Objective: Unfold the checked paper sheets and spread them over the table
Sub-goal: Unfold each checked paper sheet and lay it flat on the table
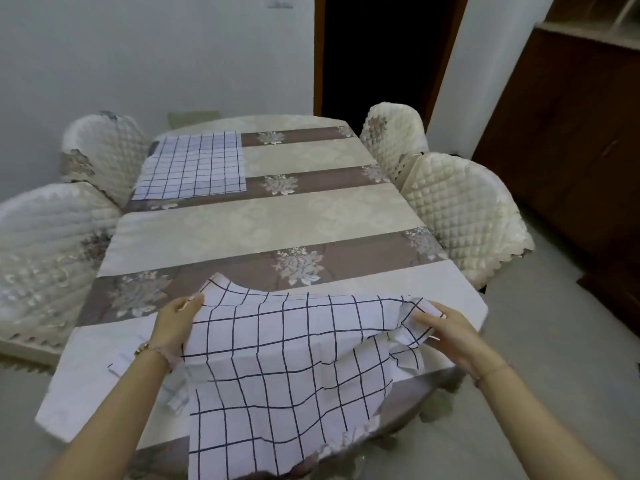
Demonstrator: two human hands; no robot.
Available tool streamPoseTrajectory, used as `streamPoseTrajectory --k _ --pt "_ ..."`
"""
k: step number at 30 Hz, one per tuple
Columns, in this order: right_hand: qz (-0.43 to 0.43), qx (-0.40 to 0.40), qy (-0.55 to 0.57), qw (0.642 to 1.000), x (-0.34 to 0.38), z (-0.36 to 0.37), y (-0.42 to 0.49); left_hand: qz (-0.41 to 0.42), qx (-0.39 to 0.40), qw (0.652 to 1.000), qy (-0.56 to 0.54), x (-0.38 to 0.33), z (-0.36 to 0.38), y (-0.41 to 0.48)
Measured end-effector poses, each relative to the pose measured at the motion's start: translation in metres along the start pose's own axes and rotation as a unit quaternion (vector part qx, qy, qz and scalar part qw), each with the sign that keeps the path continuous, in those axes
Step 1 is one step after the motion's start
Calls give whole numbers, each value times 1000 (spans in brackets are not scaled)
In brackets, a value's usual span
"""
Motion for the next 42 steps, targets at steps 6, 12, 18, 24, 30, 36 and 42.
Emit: streamPoseTrajectory --k 6,12,18,24,30,36,42 --pt "-25 -135 77 988 -17 -37 -23 -124 156 976 -89 26 16 -36" --pt "-70 -247 105 961 -32 -111 -86 -56 278 957 -56 -3 91 -68" --pt "-54 -401 160 900 -89 -192 -188 -10 354 933 -67 -28 201 -90" --pt "19 -479 196 856 -181 -245 -263 25 404 914 -8 -30 310 -149" --pt "108 -507 237 822 -283 -284 -304 17 450 891 59 9 419 -216" --pt "150 -518 274 796 -330 -355 -305 -4 467 878 110 36 524 -270" --pt "121 -503 211 830 -293 -459 -262 -6 449 888 96 5 617 -282"
Point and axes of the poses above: each hand's wrist, its own y-axis towards the middle knuckle, its own z-axis out of the palm, x = y × z, the point moved 8 cm from there along y, towards the middle knuckle, and after that the axes turned 10 degrees about -y, right-handed, at the moved point
